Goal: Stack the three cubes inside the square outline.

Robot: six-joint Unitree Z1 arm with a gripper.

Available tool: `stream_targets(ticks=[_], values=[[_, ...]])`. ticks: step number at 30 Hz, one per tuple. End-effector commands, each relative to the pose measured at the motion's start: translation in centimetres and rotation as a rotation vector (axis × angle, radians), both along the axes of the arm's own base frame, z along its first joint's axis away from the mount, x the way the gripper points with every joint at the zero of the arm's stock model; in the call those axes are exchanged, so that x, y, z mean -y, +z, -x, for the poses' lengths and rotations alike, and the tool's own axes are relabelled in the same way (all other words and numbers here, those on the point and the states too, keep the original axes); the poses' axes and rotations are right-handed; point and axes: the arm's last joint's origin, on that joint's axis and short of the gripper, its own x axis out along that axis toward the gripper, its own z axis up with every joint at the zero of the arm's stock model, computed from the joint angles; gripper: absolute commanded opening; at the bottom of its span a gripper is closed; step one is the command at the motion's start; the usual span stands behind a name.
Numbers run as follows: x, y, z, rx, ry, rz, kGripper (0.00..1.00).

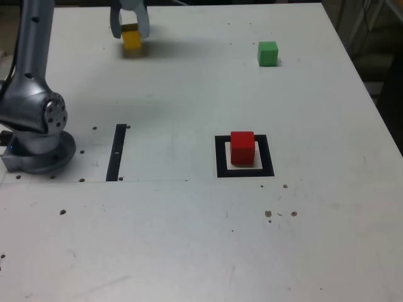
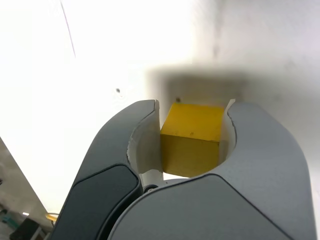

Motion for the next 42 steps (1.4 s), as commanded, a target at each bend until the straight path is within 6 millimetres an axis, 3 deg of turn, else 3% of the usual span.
stream_targets(ticks=[1,10,42], values=[[0.9,0.9,-0.4,0.012,-0.002,-0.007,0.32],[5.2,3.2,-2.1,0.02,-0.014,-0.022,0.32],[22.4,5.1,-10.7,0.034,-0.116,-0.066,0.32]])
